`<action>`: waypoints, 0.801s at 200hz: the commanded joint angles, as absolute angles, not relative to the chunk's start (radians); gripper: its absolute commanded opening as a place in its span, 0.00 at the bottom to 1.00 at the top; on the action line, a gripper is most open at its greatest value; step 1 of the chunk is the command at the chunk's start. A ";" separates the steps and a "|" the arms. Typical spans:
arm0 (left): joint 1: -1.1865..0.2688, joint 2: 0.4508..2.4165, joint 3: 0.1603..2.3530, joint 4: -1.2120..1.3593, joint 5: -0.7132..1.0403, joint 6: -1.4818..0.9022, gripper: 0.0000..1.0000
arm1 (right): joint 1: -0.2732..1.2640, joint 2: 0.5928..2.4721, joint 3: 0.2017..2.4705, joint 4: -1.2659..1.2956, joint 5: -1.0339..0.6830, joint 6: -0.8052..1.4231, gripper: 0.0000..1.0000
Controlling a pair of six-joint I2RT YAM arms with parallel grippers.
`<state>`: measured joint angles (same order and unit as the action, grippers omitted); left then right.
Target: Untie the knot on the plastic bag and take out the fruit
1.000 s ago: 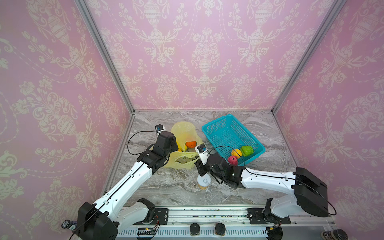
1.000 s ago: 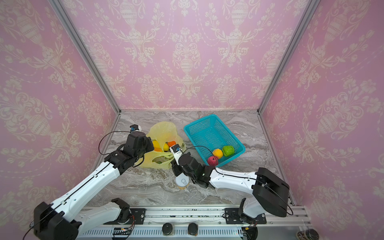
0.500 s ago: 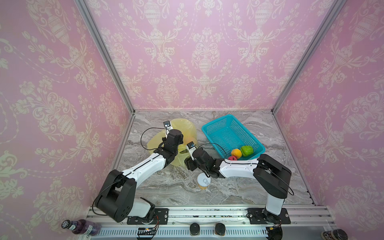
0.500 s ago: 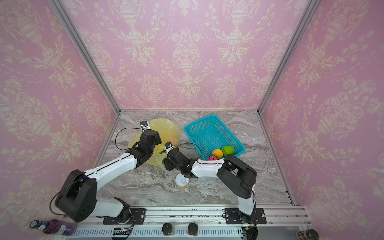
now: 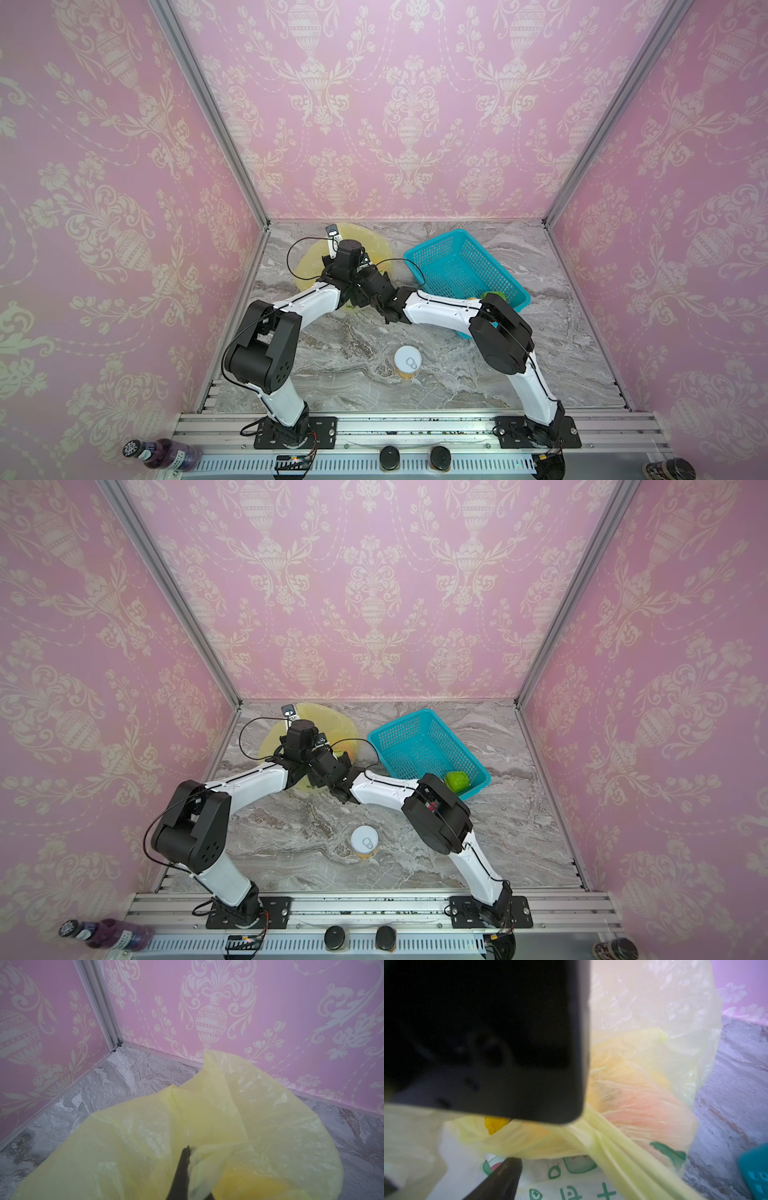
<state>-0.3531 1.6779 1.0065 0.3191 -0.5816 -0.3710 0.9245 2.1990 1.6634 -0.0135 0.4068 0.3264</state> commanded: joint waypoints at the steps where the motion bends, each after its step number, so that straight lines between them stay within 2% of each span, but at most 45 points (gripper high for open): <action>1: -0.454 1.551 1.017 0.231 -0.435 -0.343 0.00 | 0.831 2.289 1.707 -0.133 0.463 0.336 0.76; 23: -0.454 1.503 1.023 0.164 -0.427 -0.355 0.00 | 0.831 2.228 1.626 -0.085 0.464 0.319 0.46; 37: -0.454 1.465 1.026 0.108 -0.420 -0.359 0.00 | 0.831 2.161 1.522 -0.004 0.429 0.298 0.40; 49: -0.454 1.429 1.026 0.062 -0.407 -0.362 0.00 | 0.830 2.099 1.436 0.052 0.413 0.288 0.40; 78: -0.453 1.345 1.012 -0.023 -0.354 -0.380 0.00 | 0.831 1.953 1.245 0.196 0.331 0.259 0.44; 126: -0.453 1.209 0.982 -0.108 -0.262 -0.410 0.00 | 0.824 1.846 1.115 0.242 0.267 0.293 0.57; 160: -0.453 1.118 0.969 -0.137 -0.171 -0.421 0.00 | 0.825 1.865 1.125 0.256 0.188 0.308 0.76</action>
